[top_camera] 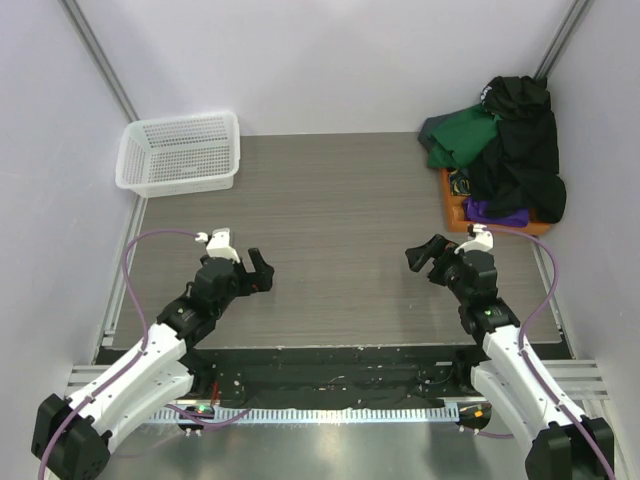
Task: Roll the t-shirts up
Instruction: Pick up the T-shirt and place it in the bin.
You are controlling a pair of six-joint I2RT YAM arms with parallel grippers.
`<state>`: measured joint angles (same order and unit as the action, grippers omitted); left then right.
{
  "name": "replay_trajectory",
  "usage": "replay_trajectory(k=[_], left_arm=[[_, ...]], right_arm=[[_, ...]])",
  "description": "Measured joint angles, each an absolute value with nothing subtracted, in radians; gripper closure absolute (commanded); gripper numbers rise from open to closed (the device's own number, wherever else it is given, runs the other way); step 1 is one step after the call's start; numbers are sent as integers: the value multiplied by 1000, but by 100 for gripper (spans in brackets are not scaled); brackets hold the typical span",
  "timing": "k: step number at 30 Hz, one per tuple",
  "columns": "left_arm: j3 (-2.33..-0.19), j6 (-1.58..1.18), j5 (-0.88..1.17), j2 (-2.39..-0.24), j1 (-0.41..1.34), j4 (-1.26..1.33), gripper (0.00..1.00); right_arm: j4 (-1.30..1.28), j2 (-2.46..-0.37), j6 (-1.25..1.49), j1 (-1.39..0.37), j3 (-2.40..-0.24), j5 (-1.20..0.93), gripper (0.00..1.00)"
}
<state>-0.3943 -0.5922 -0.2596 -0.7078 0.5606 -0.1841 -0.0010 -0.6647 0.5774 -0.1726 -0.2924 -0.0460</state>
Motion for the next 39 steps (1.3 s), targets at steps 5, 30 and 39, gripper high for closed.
replay_trajectory(k=[5, 30, 39], left_arm=[[-394, -589, -260, -715, 561, -176, 0], [-394, -590, -226, -714, 561, -130, 0], [-394, -584, -209, -695, 561, -115, 0]], right_arm=[[-1, -668, 579, -173, -292, -46, 2], [-275, -1224, 486, -125, -1210, 351, 19], [-365, -1509, 440, -15, -1462, 397, 17]])
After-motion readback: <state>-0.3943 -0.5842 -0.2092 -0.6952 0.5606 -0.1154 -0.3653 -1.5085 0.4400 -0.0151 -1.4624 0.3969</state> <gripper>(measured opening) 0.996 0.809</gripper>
